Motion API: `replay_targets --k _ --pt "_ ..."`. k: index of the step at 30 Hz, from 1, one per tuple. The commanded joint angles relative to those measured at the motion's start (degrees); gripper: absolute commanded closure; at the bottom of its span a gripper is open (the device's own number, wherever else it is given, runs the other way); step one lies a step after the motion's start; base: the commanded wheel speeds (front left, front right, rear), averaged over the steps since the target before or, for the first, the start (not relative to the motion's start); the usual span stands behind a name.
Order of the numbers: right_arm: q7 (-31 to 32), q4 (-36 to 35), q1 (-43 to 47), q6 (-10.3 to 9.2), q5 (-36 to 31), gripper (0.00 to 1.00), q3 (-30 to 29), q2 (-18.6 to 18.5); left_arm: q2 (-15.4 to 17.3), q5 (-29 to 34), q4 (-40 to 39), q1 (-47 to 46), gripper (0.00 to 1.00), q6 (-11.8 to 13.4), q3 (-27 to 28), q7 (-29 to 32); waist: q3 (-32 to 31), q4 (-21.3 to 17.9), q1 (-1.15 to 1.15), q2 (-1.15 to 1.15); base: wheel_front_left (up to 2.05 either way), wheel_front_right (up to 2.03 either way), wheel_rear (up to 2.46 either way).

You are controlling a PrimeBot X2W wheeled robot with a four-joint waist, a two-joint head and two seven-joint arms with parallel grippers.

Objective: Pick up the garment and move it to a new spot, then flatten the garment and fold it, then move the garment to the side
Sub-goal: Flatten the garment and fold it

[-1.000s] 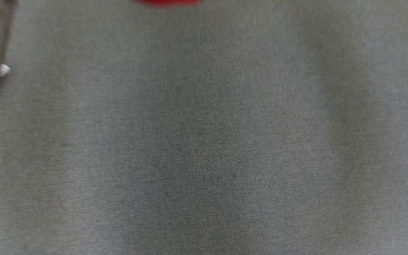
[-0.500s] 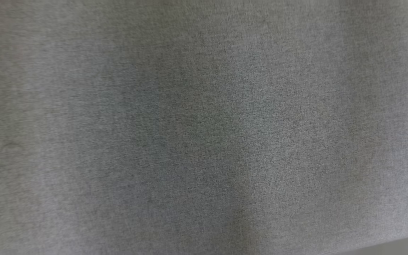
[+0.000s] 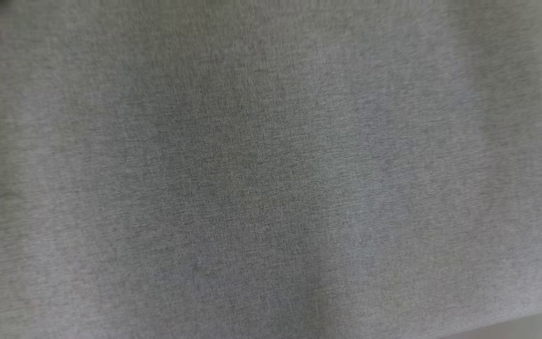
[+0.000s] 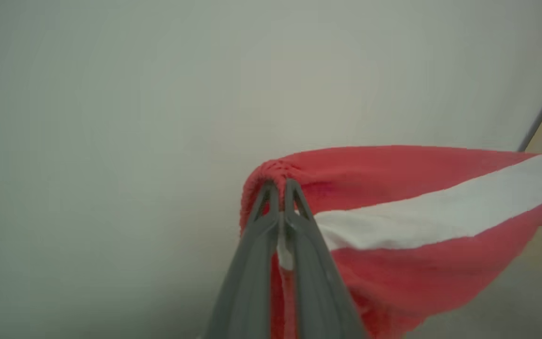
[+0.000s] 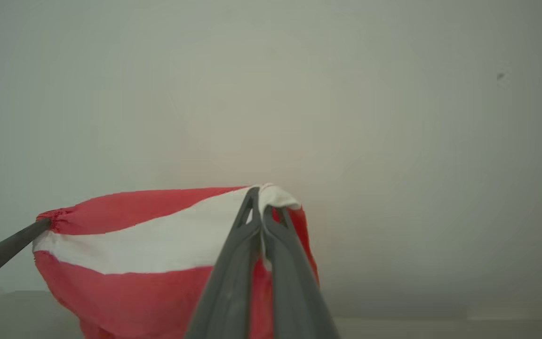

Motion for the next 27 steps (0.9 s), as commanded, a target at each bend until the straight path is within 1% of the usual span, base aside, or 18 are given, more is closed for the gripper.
replay_targets --k 1,4,7,10,11,12,14,16,18,20,21,22,25,27 --pt "-0.6 -2.2 4.9 -0.13 1.1 1.00 1.0 -1.3 1.4 -1.0 -2.2 5.9 1.00 0.1 0.2 -0.7 -4.0 0.2 0.00 -0.01 0.00 0.00 0.00" --pt "-1.0 -6.5 14.7 -0.13 2.3 1.00 2.3 -4.3 2.8 -2.3 -8.1 17.5 1.00 1.5 2.4 -1.3 -7.4 0.7 0.00 -0.01 0.00 0.00 0.00" --pt "-1.1 -10.9 24.5 -0.13 3.2 1.00 1.5 -6.6 3.4 -1.6 -16.3 29.6 1.00 4.4 6.3 -1.4 -10.5 1.2 0.00 -0.01 0.00 0.00 0.00" --pt "-1.1 -14.1 35.1 -0.13 4.0 1.00 0.1 -7.9 2.9 -0.1 -24.7 42.8 1.00 7.1 9.4 -1.3 -13.8 1.4 0.00 -0.01 0.00 0.00 0.00" --pt "-1.1 -16.0 40.8 -0.13 4.7 1.00 -1.4 -8.3 2.8 1.2 -28.8 50.3 1.00 8.2 10.4 -1.3 -16.0 1.5 0.00 -0.01 0.00 0.00 0.00" --pt "-1.1 -16.9 43.6 -0.13 4.8 1.00 -2.0 -8.5 2.4 1.4 -30.8 53.9 1.00 8.5 10.9 -1.3 -17.1 1.5 0.00 -0.01 0.00 0.00 0.00" --pt "-1.1 -18.6 49.2 -0.13 4.3 1.00 -2.5 -8.8 1.6 2.5 -33.5 60.9 1.00 9.0 11.4 -1.3 -19.2 1.5 0.00 -0.01 0.00 0.00 0.00" --pt "-1.1 -20.1 54.3 -0.13 4.4 1.00 -3.0 -8.8 0.6 3.0 -35.6 66.8 1.00 8.9 11.5 -1.3 -21.0 1.5 0.00 -0.01 0.00 0.00 0.00" --pt "-1.1 -21.5 58.7 -0.13 3.7 1.00 -3.4 -9.4 -0.2 3.8 -37.0 71.7 1.00 9.5 12.8 -1.3 -22.7 1.4 0.00 -0.01 0.00 0.00 0.00" --pt "-1.1 -22.7 63.6 -0.13 3.9 1.00 -3.8 -9.6 -1.0 4.6 -37.7 76.5 1.00 9.2 12.9 -1.3 -24.3 1.5 0.00 -0.01 0.00 0.00 0.00" --pt "-1.1 -23.3 66.0 -0.13 3.5 1.00 -4.0 -9.8 -1.1 5.1 -37.9 78.4 1.00 9.2 13.1 -1.3 -25.1 1.6 0.00 -0.01 0.00 0.00 0.00" --pt "-1.1 -23.3 66.0 -0.13 3.5 1.00 -4.0 -9.8 -1.1 5.1 -37.9 78.4 1.00 9.2 13.1 -1.3 -25.1 1.6 0.00 -0.01 0.00 0.00 0.00" --pt "-1.1 -25.1 73.3 -0.13 3.9 1.00 -5.7 -9.4 -1.9 5.8 -38.3 83.5 1.00 8.1 13.8 -1.3 -27.4 2.1 0.00 -0.01 0.00 0.00 0.00" --pt "-1.1 -26.3 78.2 -0.13 3.3 1.00 -6.3 -9.4 -2.1 6.2 -38.6 86.4 1.00 8.1 14.9 -1.3 -28.6 2.4 0.00 -0.01 0.00 0.00 0.00"
